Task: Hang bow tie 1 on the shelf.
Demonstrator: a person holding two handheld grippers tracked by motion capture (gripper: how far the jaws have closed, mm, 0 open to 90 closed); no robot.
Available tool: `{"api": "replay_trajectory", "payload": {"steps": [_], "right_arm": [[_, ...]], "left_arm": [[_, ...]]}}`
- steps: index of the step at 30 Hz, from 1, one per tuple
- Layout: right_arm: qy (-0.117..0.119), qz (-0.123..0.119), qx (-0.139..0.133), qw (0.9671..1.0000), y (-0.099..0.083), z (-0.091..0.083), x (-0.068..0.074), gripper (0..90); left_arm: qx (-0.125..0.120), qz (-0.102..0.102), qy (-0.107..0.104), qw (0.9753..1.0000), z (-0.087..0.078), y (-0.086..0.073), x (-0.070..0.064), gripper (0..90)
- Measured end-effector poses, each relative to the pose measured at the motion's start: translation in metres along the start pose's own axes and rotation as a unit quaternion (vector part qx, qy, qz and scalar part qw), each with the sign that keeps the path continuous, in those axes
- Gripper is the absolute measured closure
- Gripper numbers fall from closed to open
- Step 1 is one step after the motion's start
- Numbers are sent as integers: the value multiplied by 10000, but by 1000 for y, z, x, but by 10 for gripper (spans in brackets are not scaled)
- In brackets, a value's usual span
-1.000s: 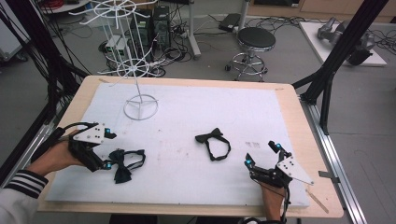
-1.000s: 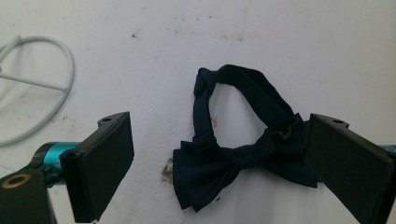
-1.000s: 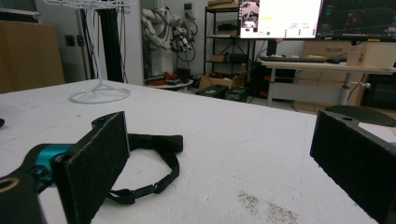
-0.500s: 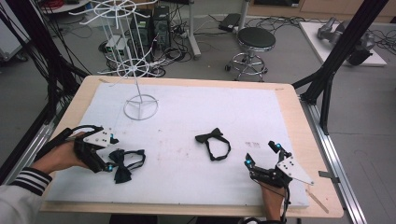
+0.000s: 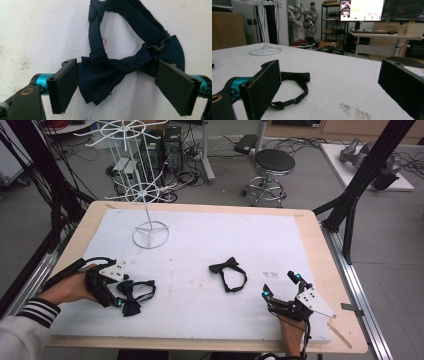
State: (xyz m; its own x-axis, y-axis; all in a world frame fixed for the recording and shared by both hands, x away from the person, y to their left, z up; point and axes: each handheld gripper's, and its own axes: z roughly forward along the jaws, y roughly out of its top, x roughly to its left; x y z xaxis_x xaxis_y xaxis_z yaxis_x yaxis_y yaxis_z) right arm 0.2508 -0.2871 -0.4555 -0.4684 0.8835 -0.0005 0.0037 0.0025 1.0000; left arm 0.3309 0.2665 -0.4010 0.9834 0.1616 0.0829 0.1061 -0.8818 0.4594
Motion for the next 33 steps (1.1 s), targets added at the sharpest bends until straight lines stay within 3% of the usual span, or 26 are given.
{"api": "replay_trajectory", "payload": {"steps": [3,7,8,10,12,21,25,30,33], "right_arm": [[-11,-40,-29,10000,0,0,-1,39],[0,3,0,10000,0,0,0,39],[-8,-43,-27,10000,0,0,-1,39],[4,4,-8,10000,0,0,0,39],[-6,-34,-32,10000,0,0,-1,39],[2,24,-35,10000,0,0,-1,39],[6,23,-36,10000,0,0,-1,39],[5,23,-37,10000,0,0,-1,39],[4,27,-35,10000,0,0,-1,39]], "left_arm": [[120,33,19,9999,0,-1,3,204],[169,-80,-7,9998,3,-3,4,231],[269,7,13,9996,2,-3,6,238],[268,-63,-8,9996,4,-4,5,243],[395,2,-45,9992,4,-3,7,248],[500,-102,-65,9987,10,-4,11,303],[621,-236,-95,9977,11,-3,14,425],[648,-421,-109,9969,11,-3,15,461],[686,-458,-94,9965,9,-3,16,557]]}}
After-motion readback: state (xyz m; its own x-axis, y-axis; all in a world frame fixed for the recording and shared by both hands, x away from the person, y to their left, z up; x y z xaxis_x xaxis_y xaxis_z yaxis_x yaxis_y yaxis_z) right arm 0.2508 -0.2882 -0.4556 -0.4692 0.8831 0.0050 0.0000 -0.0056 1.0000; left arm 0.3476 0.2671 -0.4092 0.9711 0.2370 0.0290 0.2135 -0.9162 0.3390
